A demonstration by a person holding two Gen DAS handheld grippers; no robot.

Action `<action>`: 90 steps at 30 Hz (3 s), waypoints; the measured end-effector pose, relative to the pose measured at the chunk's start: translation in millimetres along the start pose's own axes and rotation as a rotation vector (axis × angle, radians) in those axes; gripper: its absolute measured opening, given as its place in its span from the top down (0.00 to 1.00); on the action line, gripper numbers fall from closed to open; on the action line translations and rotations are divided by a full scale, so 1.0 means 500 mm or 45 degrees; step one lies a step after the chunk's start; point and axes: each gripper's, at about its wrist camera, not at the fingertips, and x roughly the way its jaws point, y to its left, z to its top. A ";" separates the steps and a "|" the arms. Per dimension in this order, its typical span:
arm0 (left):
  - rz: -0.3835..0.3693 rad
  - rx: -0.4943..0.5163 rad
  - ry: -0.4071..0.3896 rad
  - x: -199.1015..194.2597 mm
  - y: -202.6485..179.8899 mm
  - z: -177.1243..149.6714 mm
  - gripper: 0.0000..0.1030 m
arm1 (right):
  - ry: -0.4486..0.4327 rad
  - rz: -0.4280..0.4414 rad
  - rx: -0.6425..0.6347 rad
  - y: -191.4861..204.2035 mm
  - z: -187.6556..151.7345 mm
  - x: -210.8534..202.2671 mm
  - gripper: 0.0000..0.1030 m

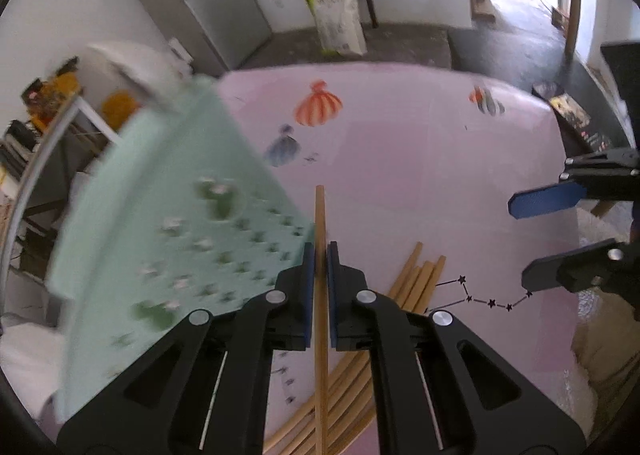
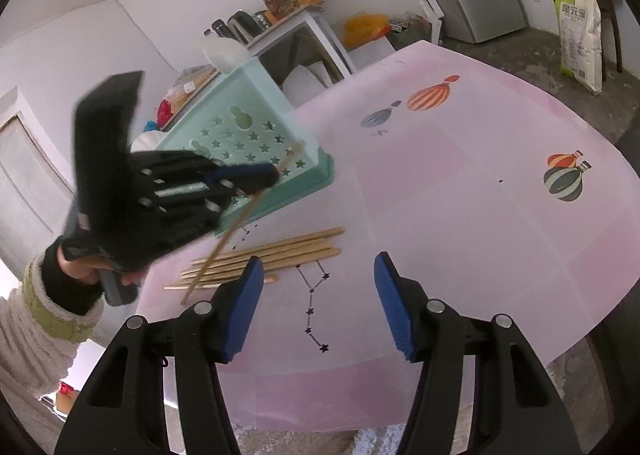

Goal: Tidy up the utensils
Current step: 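Grasp one wooden chopstick with the left gripper and lift it, then carry the chopstick upright toward the holder with the left gripper while the right grasps another chopstick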

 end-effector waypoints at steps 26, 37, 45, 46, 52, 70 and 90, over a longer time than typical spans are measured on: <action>0.146 -0.903 -0.329 -0.291 0.168 -0.258 0.96 | 0.322 0.044 -0.564 0.167 -0.001 0.162 0.72; 0.172 -1.069 -0.381 -0.303 0.202 -0.308 0.96 | 0.532 0.193 -0.542 0.171 -0.035 0.142 0.72; 0.238 -1.106 -0.391 -0.325 0.219 -0.332 0.96 | 0.561 0.192 -0.706 0.244 -0.059 0.157 0.72; 0.248 -1.112 -0.392 -0.328 0.221 -0.335 0.96 | 0.557 0.190 -0.727 0.255 -0.059 0.165 0.72; 0.296 -1.124 -0.379 -0.340 0.229 -0.352 0.96 | 0.559 0.243 -0.842 0.330 -0.048 0.218 0.72; 0.349 -1.153 -0.351 -0.349 0.234 -0.373 0.96 | 0.647 0.310 -1.051 0.447 -0.076 0.342 0.89; 0.303 -1.136 -0.517 -0.390 0.219 -0.349 0.96 | 0.055 0.363 -0.516 0.306 0.100 0.092 0.93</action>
